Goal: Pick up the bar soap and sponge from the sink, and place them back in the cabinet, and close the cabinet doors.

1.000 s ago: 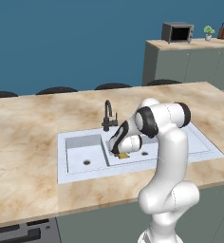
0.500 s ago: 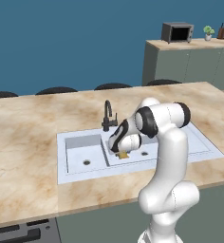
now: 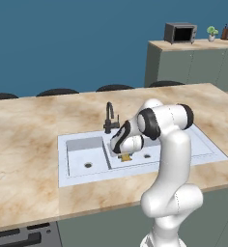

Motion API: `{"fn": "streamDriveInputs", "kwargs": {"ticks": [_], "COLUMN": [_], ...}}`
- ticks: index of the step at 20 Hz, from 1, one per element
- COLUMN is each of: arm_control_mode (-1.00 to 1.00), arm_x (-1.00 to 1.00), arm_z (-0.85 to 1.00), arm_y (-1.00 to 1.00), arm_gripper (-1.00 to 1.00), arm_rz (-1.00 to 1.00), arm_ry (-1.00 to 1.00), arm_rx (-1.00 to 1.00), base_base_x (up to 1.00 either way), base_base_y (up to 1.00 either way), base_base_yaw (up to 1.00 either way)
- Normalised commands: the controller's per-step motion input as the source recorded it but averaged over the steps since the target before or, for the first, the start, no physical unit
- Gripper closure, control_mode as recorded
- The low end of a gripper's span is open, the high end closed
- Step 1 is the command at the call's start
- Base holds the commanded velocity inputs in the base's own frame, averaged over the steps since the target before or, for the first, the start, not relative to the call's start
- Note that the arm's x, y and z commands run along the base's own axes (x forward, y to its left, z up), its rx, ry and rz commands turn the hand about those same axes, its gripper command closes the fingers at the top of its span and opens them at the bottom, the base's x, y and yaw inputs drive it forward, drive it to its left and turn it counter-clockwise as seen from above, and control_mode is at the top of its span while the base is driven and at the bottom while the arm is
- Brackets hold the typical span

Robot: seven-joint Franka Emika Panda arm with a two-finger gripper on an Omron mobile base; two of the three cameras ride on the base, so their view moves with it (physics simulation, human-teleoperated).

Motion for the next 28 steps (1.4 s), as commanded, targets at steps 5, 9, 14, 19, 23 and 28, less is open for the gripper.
{"fn": "streamDriveInputs", "kwargs": {"ticks": [5, 9, 14, 19, 23, 28], "arm_control_mode": [-1.0, -1.0, -1.0, -1.0, -1.0, -1.0], "arm_x": [0.0, 0.0, -0.14, -0.39, -0.53, -0.49], "arm_z": [0.04, 0.4, 0.62, 0.68, 0.67, 0.7], "arm_y": [0.0, 0.0, 0.0, 0.0, 0.0, 0.0], "arm_gripper": [1.0, 1.0, 1.0, 1.0, 1.0, 1.0], "arm_rz": [0.0, 0.0, 0.0, -0.01, 0.0, -0.01], "arm_ry": [0.02, 0.0, 0.0, 0.01, 0.02, 0.07], "arm_rx": [0.0, 0.0, 0.0, 0.0, 0.0, 0.0], "base_base_x": [0.0, 0.0, 0.0, 0.0, 0.0, 0.0], "base_base_y": [0.0, 0.0, 0.0, 0.0, 0.0, 0.0], "base_base_yaw": [0.0, 0.0, 0.0, 0.0, 0.0, 0.0]}}
